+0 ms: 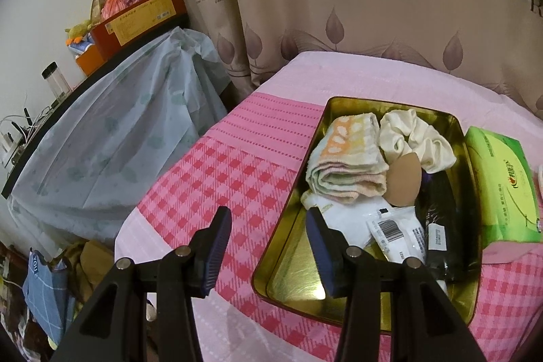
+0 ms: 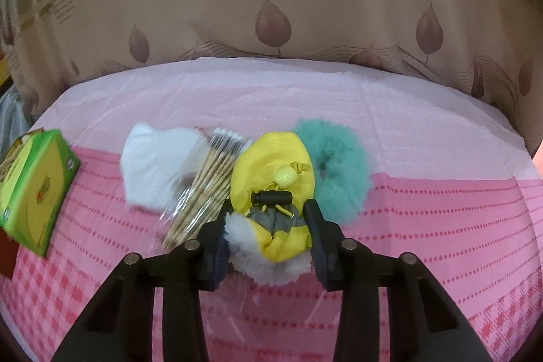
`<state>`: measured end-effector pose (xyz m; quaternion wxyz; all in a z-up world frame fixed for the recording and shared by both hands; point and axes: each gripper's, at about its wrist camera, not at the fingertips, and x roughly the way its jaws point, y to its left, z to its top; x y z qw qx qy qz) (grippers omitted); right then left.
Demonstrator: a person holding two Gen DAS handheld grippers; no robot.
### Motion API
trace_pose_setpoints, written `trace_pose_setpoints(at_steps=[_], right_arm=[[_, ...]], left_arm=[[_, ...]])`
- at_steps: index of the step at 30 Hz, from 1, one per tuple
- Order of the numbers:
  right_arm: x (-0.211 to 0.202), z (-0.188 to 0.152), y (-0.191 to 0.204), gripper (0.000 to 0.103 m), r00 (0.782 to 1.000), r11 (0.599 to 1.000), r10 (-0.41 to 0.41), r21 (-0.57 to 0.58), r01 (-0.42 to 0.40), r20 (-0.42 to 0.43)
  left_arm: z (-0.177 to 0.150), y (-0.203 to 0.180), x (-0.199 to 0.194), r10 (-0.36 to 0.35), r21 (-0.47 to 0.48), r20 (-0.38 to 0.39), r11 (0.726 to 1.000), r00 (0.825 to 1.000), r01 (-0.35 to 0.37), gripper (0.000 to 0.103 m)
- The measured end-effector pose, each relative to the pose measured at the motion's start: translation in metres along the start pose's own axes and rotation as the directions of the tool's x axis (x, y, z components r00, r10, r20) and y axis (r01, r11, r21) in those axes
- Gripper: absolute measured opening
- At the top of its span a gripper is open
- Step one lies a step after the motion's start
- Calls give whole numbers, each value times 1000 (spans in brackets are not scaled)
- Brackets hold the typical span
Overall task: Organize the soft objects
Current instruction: 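Reach and grasp the yellow furry pouch with the right tool, then grasp the cotton-swab packet with the left tool while the right tool holds the yellow pouch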
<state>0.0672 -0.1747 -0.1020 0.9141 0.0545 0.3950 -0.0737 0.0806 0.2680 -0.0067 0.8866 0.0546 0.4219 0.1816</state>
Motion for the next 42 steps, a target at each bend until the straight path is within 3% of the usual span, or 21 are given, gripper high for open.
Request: trace_pose_setpoints(at_steps=[5,10,14,18,21,26,27,30,32,36,39,42], right_arm=[[-19,-20,-3,36,1000,1000,7,-12,-8,-5],[-40,-42,-14,36,1000,999,-13,-32,13,-16],[-53,-54,-31,36,998,997,-61,-41,60,-18],[-60,-60,-57,36,994,994,-109,-15,108,-22],[-63,-60,-74,36,990,990,-138,24,139,-23],[-63,-60,-91,36,989,987,-145,71,147,-29],[-62,-59,-93,36,989,987,-141,73,143,-31],[-61,-60,-93,36,990,988,-133,70,135,-38],[-59,-59,-96,37,991,989,-124,75,127,-40],[-58,-59,-101,37,994,990,-105,92,108,-44],[-58,-60,-103,38,995,990,-87,110,92,-44],[-57,-60,-106,38,996,989,-72,126,78,-49]], left_arm=[[0,-2,-6,-23,0,13,1000,1000,23,46],[-1,-11,-19,-90,18,23,996,996,90,46],[-3,-32,-38,-154,88,41,985,987,150,47],[-7,-64,-65,-247,191,55,954,967,232,48],[-10,-99,-87,-338,282,48,907,940,311,55],[-17,-163,-113,-464,394,-12,812,886,431,55],[-19,-179,-117,-504,419,-48,774,862,476,55],[-26,-221,-122,-564,455,-130,697,815,555,55],[-29,-250,-122,-579,466,-189,658,793,592,55],[-32,-302,-111,-612,435,-325,580,721,689,55],[-33,-333,-101,-599,426,-379,564,706,707,55],[-35,-359,-94,-566,450,-394,568,724,689,55]])
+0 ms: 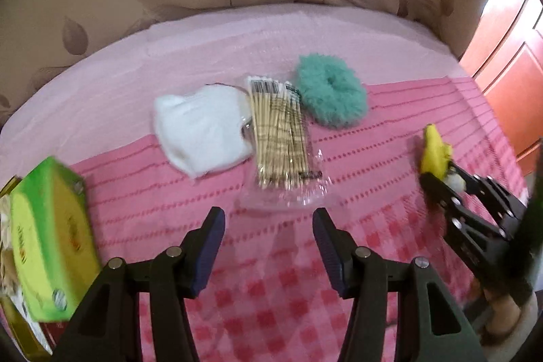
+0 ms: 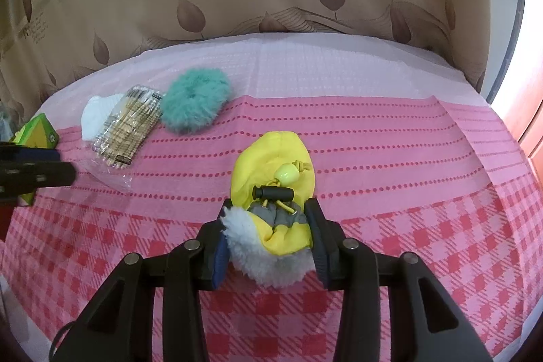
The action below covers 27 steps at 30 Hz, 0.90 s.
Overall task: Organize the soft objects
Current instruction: 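Grasp the cotton-swab packet with the left tool while the right tool holds the yellow pouch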
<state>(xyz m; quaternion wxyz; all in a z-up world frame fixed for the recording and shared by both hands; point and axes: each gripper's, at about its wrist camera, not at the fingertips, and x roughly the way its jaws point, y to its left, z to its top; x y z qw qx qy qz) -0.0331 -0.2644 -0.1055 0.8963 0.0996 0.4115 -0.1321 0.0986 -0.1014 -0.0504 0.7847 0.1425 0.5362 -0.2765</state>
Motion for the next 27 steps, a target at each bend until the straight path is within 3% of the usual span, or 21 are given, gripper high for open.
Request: trace_pose_setpoints(at_steps=[10,18,20,22,27], right_arm=[[2,1,-5,40,999,999,29,28,-28,-15],[3,3,-3,42,999,999,29,22,-29,-20],[3,2,-4,42,999,999,29,22,-29,-20],[3,3,-4,42,999,999,31,24,-30,-20],[3,3,-3,42,999,999,33,26,-33,-20]], left_arm=[[43,13,46,-21,-130,-79,991,997,11,55],[64,4,61,-13,-135,-78,991,997,2,55],[62,-2,60,-40,-133,-63,991,997,31,25],[59,-5,62,-60,-124,-75,991,995,51,18],[50,-10,55,-51,-116,-70,992,996,43,17]])
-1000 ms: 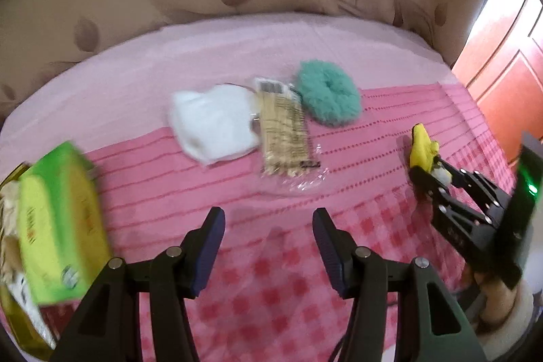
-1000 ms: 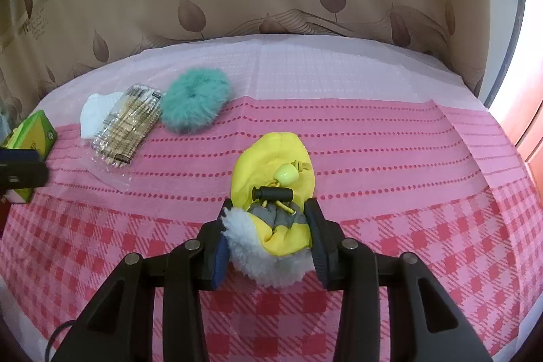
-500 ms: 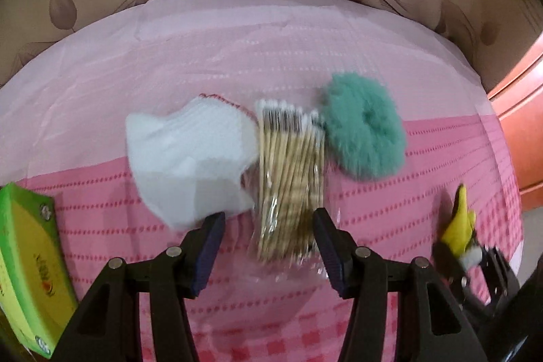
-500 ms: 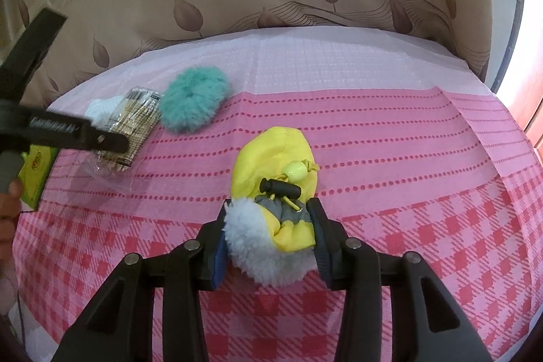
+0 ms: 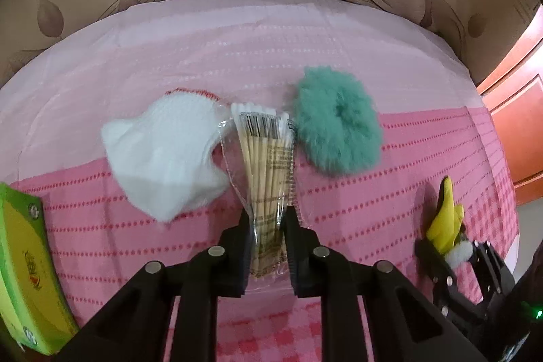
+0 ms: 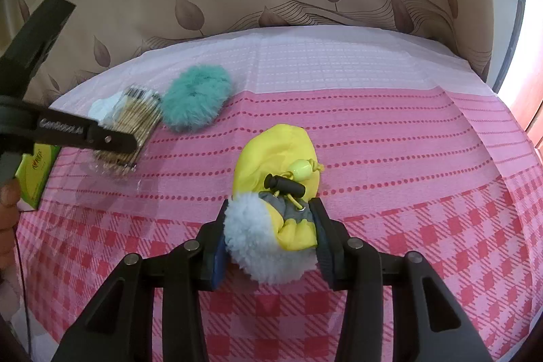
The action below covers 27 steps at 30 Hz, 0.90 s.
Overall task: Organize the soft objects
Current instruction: 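Grasp the cotton-swab packet with the left tool while the right tool holds the yellow pouch, then carry the cotton-swab packet with the left tool over the gold tin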
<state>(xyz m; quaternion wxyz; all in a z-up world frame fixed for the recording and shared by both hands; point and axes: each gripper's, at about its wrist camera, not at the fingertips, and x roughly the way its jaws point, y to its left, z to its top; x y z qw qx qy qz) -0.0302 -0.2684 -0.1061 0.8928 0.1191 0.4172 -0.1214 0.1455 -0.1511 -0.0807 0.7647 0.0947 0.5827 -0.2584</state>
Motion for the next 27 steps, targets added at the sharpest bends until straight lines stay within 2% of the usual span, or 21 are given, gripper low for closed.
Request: trace_pose_setpoints(at_steps=[8,13,27], right_arm=[[0,-1,0,43,1000,1000,-4,-2,4,0],[1,-2,1,43,1000,1000,-7,-3,7,0],[2,-3,1,43,1000,1000,-10,-6,10,0]], left_arm=[[-31,4,-20,-21,64,5,998,1000,21,15],[-48,12,-33,-15,72,25,997,1000,13,15],[-83,23,-80,100,121,110,986,989,-113,15]])
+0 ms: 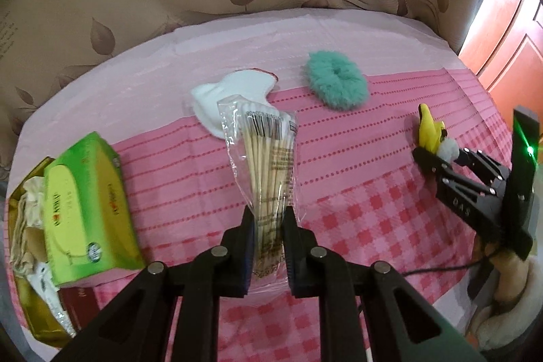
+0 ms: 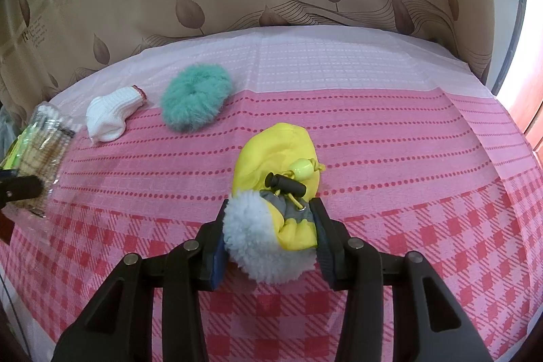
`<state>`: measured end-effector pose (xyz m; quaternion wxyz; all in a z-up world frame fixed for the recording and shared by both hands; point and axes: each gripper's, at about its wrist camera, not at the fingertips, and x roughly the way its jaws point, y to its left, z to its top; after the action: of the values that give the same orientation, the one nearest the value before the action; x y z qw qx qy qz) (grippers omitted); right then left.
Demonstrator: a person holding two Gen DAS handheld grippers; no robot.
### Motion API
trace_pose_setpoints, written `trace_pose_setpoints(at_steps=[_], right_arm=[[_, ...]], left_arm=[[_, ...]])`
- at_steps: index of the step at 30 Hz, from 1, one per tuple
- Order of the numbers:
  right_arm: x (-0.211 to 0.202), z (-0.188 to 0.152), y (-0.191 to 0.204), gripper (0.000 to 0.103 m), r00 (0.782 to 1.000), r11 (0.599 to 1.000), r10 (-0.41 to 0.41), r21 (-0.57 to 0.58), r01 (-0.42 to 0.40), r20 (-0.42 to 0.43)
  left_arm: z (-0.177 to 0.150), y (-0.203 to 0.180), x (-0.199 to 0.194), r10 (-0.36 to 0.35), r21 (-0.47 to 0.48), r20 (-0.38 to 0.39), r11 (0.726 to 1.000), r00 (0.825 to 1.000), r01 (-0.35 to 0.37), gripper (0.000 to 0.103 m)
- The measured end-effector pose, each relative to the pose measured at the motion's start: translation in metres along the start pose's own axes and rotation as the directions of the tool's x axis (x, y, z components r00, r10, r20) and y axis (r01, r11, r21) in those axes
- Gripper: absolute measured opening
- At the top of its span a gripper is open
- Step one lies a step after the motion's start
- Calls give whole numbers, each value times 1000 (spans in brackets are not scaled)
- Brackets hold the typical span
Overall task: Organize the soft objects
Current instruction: 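Carry the cotton-swab packet with the left tool over the gold tin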
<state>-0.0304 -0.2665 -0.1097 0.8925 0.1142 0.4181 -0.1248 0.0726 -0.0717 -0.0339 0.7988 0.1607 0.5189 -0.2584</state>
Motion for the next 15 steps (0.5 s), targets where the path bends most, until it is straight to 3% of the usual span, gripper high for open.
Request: trace_pose_setpoints(at_steps=[15], right_arm=[[0,0,0,43,1000,1000,0,0,0,-1]], left_arm=[[-14,39,-36,55,-57,47,997,997,-52,15]])
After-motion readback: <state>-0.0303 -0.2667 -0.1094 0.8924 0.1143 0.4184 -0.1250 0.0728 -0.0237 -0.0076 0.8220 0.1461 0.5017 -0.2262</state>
